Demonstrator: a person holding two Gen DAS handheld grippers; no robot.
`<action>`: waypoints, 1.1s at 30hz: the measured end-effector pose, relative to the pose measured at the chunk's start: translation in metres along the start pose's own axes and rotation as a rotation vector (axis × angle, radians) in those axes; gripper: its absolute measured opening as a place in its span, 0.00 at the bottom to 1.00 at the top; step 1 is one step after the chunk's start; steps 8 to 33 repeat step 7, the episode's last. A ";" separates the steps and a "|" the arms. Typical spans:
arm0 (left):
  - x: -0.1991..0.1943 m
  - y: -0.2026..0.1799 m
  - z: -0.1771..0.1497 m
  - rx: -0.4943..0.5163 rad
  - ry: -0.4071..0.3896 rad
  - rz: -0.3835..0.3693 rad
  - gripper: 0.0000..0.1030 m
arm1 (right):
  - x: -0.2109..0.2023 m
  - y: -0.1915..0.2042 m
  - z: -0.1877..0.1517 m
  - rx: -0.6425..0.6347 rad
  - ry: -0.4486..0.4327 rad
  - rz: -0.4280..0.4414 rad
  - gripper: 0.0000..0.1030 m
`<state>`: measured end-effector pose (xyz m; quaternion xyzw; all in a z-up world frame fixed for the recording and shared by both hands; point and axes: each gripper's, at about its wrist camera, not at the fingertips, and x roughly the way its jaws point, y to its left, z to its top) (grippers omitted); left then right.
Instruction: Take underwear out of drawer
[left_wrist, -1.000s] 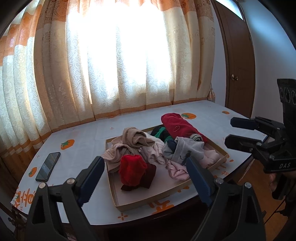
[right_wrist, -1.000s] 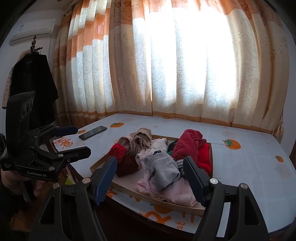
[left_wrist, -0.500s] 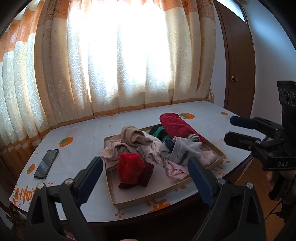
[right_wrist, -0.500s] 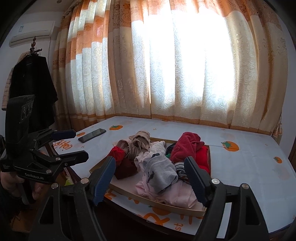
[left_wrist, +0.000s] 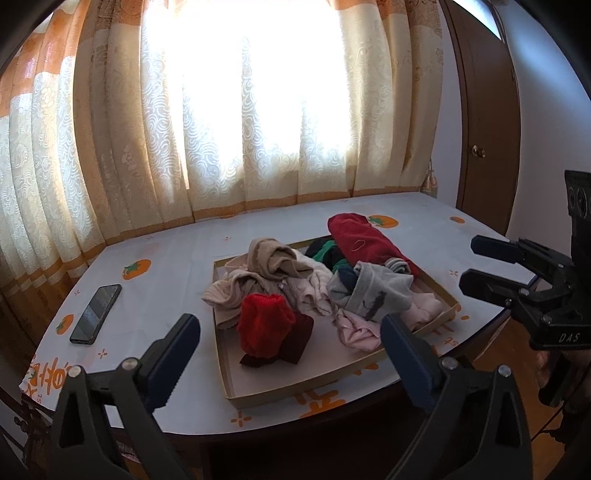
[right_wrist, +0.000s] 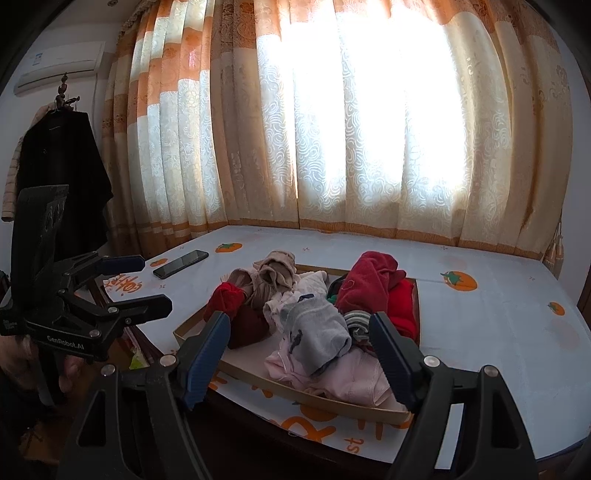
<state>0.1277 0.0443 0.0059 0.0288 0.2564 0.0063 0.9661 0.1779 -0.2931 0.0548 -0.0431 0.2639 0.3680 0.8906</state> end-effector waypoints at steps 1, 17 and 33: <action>0.000 0.000 -0.001 -0.001 0.000 0.000 0.97 | 0.000 0.000 -0.001 0.001 0.002 0.001 0.77; 0.001 0.000 -0.002 0.008 0.000 -0.008 0.97 | 0.003 -0.001 -0.003 0.002 0.009 0.005 0.77; 0.001 0.000 -0.002 0.008 0.000 -0.008 0.97 | 0.003 -0.001 -0.003 0.002 0.009 0.005 0.77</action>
